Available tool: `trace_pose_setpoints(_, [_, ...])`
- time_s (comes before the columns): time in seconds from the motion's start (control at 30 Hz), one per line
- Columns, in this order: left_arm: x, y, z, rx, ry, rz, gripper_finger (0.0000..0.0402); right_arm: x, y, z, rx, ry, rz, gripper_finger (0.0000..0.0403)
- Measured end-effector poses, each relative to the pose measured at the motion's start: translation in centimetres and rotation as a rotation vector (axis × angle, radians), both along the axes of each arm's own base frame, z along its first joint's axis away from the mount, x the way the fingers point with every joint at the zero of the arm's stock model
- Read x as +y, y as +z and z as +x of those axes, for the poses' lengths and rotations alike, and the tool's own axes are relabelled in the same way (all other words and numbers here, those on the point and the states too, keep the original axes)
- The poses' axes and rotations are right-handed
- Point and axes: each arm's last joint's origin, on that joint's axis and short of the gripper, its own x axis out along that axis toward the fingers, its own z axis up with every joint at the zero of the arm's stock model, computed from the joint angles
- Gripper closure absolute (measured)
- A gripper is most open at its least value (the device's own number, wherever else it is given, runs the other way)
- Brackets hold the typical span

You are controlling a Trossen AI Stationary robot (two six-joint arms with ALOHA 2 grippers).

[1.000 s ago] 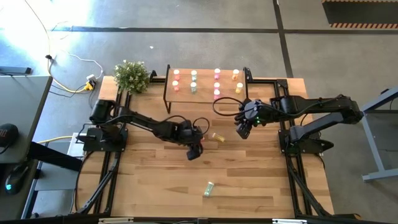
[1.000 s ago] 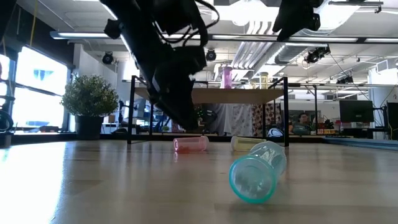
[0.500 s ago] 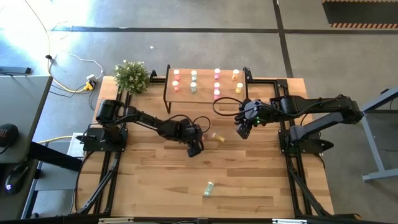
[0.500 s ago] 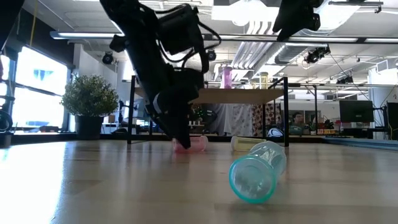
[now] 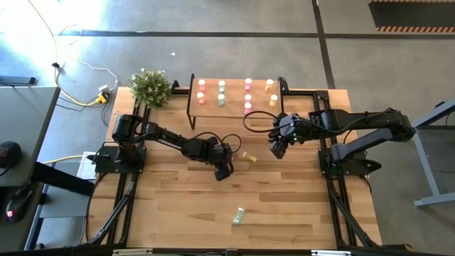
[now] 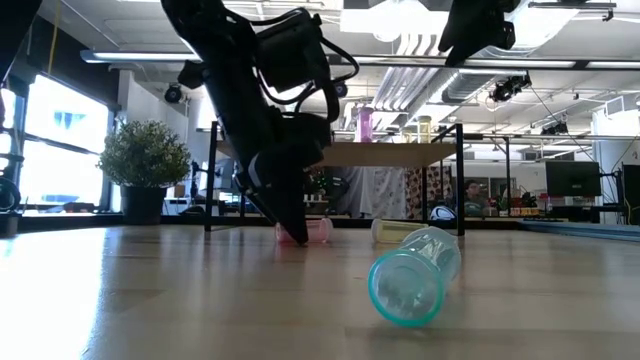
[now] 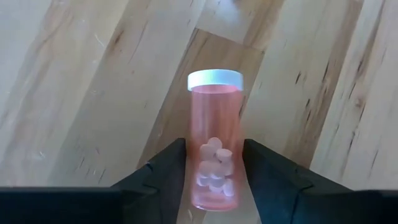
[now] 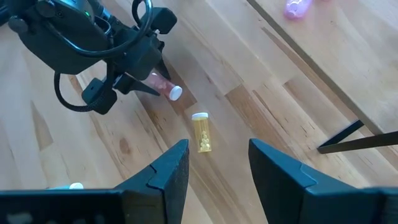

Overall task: Pick and place medicine bottles onto shelf by color
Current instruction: Put the pink pill bottle on the shelf aligned with the other pink pill bottles

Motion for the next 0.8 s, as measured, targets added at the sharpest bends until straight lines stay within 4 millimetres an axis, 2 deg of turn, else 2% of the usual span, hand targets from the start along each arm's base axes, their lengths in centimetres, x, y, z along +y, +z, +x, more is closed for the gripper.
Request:
trace_pose_setpoints(0.17, [-0.1,0.0,0.0,-0.005,-0.009,-0.019,0.0287,0.0,0.0,0.1,-0.010,-0.012,0.010,0.0245])
trace_pose_setpoints(0.33, [-0.2,0.8,-0.2,-0.018,-0.042,-0.044,0.0306,0.0,0.3,0.4,-0.049,-0.009,0.016,0.0245])
trace_pose_setpoints(0.57, [-0.4,4.0,-0.6,-0.103,-0.114,-0.051,0.0305,0.1,0.6,0.7,-0.101,-0.008,0.024,0.0245])
trace_pose_setpoints(0.8, [-0.6,8.6,-1.7,-0.240,-0.135,-0.046,0.0306,0.1,1.4,1.6,-0.223,-0.009,0.035,0.0244])
